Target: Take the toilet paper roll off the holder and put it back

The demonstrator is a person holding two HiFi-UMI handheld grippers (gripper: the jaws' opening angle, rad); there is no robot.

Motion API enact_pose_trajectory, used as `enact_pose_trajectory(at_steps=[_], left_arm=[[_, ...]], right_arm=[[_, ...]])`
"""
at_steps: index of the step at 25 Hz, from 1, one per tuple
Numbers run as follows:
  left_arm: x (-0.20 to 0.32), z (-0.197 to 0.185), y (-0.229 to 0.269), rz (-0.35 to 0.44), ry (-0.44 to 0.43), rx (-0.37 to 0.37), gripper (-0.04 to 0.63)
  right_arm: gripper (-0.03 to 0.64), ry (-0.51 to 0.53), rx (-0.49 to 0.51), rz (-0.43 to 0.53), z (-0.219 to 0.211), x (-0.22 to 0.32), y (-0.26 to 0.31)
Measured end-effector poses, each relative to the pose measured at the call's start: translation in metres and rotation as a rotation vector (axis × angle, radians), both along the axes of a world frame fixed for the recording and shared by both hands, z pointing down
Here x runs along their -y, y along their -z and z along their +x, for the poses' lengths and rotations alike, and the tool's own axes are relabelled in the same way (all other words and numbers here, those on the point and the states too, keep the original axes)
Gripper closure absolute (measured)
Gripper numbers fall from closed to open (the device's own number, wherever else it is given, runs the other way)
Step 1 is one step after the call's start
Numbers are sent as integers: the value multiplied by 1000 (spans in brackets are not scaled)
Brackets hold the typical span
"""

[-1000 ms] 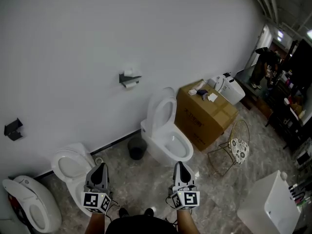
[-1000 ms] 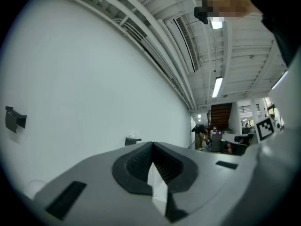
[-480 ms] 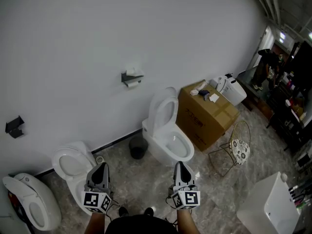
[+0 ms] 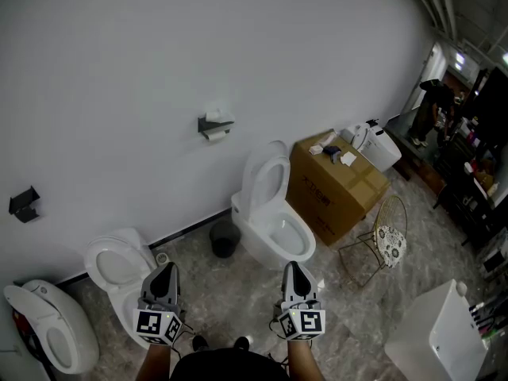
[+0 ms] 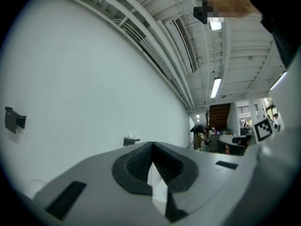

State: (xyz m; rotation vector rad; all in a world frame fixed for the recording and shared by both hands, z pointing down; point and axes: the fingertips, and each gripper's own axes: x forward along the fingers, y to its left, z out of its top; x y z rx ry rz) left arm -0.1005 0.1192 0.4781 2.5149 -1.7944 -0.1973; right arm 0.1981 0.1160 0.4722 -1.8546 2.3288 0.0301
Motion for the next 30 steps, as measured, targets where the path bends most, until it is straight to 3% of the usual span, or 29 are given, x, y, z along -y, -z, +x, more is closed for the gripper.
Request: enact_pose_trajectory(at_steps=[16, 30], left_arm=[[-1, -2, -5, -11, 5, 3, 592], [-5, -5, -1, -12, 17, 3, 592]], right_arm=[[607, -4, -15, -20, -2, 1, 0], [454, -6, 1, -6, -1, 0, -2]])
